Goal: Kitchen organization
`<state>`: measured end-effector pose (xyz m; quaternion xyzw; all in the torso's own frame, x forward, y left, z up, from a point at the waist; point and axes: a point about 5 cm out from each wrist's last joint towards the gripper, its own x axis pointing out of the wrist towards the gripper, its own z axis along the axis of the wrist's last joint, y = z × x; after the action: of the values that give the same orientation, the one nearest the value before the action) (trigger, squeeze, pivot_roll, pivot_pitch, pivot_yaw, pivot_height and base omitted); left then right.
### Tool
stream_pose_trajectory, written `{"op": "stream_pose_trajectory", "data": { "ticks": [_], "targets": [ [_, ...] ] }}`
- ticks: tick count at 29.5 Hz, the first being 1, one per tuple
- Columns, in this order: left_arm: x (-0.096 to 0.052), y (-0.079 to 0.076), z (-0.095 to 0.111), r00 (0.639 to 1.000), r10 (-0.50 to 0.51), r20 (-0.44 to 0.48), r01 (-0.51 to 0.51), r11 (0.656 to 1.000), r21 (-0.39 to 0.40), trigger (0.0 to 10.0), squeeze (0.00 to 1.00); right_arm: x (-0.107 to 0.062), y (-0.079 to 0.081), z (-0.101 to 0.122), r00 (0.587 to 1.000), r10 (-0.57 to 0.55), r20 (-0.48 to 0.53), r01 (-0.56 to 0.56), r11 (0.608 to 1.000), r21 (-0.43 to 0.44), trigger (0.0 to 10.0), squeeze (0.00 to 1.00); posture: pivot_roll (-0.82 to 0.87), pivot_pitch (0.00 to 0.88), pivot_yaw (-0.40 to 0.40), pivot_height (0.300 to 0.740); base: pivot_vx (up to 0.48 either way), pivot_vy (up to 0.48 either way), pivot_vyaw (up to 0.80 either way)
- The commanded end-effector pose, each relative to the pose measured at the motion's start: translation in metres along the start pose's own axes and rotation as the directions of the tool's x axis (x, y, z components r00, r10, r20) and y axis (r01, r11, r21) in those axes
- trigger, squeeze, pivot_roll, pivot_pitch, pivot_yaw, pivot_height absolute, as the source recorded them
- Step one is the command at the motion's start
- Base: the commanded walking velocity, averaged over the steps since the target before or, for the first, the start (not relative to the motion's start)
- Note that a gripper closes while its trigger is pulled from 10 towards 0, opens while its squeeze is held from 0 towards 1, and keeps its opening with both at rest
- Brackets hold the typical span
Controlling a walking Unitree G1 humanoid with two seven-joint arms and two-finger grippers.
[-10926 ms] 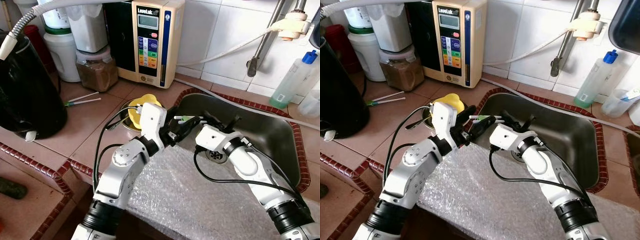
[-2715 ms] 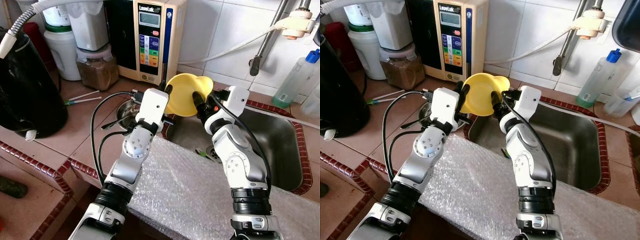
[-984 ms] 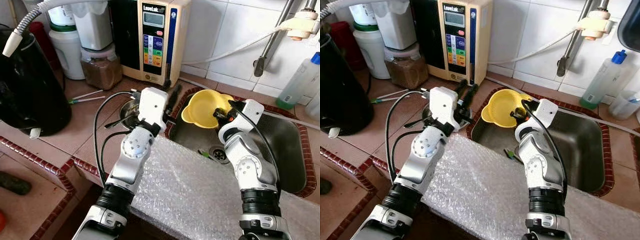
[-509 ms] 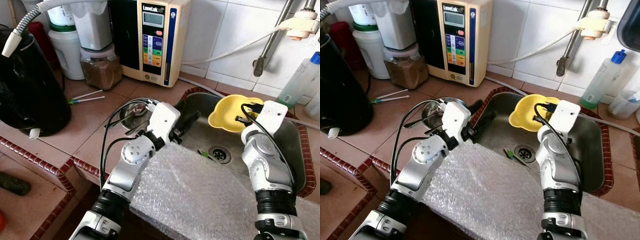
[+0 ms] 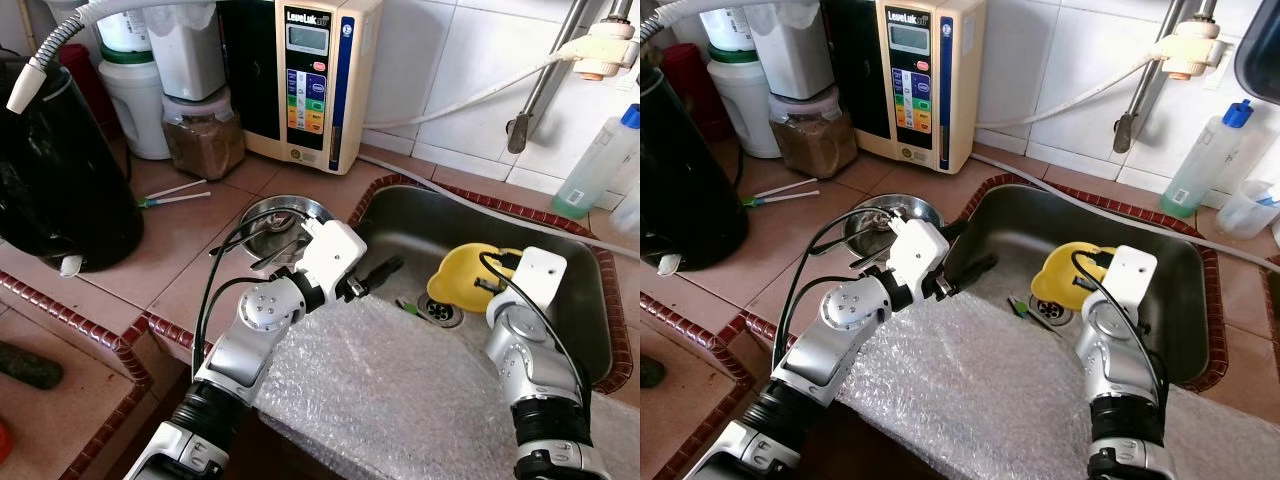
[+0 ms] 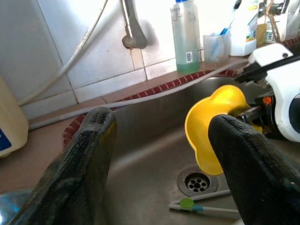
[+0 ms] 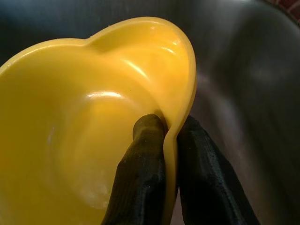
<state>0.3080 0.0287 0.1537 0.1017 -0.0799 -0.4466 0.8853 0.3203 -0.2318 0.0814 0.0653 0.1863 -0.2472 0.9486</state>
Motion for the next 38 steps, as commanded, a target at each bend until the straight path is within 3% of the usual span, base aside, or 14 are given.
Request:
{"op": "stream_pose_trajectory", "data": {
  "ticks": [1,2,3,4,9,27,33,34,36,37,38],
  "targets": [
    [0.001,-0.003,0.001,1.0,-0.028,-0.008,0.029,0.999,0.016,10.0,1.0,0.002,-0.005,0.002,1.0,-0.011,0.01,0.011,1.0,0.009,0.0,0.04,0.0,0.0,-0.035,0.74,0.0,0.0,0.0],
    [0.0,-0.004,0.0,0.999,-0.035,-0.02,0.036,0.999,0.02,10.0,1.0,0.002,-0.004,0.001,1.0,-0.003,0.005,0.003,1.0,0.003,4.1,1.0,0.0,0.0,-0.035,0.74,0.0,0.0,0.0],
    [0.0,-0.004,-0.001,0.999,-0.038,-0.024,0.038,0.999,0.022,10.0,1.0,0.002,-0.004,0.001,1.0,-0.001,0.004,0.001,1.0,0.002,4.1,1.0,0.0,0.0,-0.035,0.74,0.0,0.0,0.0],
    [0.0,-0.004,-0.002,0.998,-0.041,-0.038,0.042,0.999,0.029,10.0,1.0,0.002,-0.002,-0.001,1.0,0.01,-0.003,-0.01,1.0,-0.003,10.0,1.0,0.0,0.0,-0.034,0.74,0.0,0.0,0.0],
    [-0.001,-0.002,-0.008,0.997,-0.031,-0.074,0.034,0.999,0.039,10.0,1.0,0.0,0.003,-0.007,0.999,0.032,-0.027,-0.032,0.999,-0.003,10.0,1.0,0.0,0.0,-0.035,0.74,0.0,0.0,0.0],
    [-0.001,-0.006,-0.008,0.997,-0.031,-0.077,0.034,0.999,0.033,10.0,1.0,-0.001,0.017,-0.012,0.99,0.132,-0.058,-0.132,0.991,0.007,10.0,1.0,0.0,0.0,-0.036,0.74,0.0,0.0,0.0],
    [-0.001,0.01,-0.002,0.995,0.085,-0.049,-0.083,0.996,0.043,10.0,1.0,-0.001,0.019,-0.01,0.987,0.154,-0.037,-0.155,0.988,-0.007,10.0,1.0,0.01,0.0,-0.035,0.74,0.0,0.0,0.0],
    [-0.003,0.022,0.002,0.985,0.173,-0.018,-0.172,0.984,0.052,10.0,1.0,-0.003,0.025,-0.006,0.981,0.196,-0.006,-0.196,0.98,-0.02,10.0,1.0,0.01,0.0,-0.034,0.74,0.0,0.0,0.0],
    [-0.004,0.028,0.005,0.976,0.218,-0.004,-0.217,0.975,0.054,10.0,1.0,-0.004,0.029,-0.004,0.975,0.223,0.01,-0.223,0.975,-0.022,10.0,1.0,0.01,0.0,-0.032,0.74,0.0,0.0,0.0],
    [-0.007,0.04,0.009,0.952,0.305,0.026,-0.306,0.951,0.053,10.0,1.0,-0.008,0.038,-0.001,0.96,0.279,0.029,-0.279,0.96,-0.023,10.0,1.0,0.01,0.0,-0.031,0.74,0.0,0.0,0.0],
    [-0.008,0.043,0.011,0.944,0.328,0.034,-0.329,0.943,0.05,10.0,1.0,-0.01,0.041,0.0,0.955,0.295,0.032,-0.294,0.956,-0.022,10.0,1.0,0.01,0.0,-0.031,0.74,0.0,0.0,0.0]
  ]
}}
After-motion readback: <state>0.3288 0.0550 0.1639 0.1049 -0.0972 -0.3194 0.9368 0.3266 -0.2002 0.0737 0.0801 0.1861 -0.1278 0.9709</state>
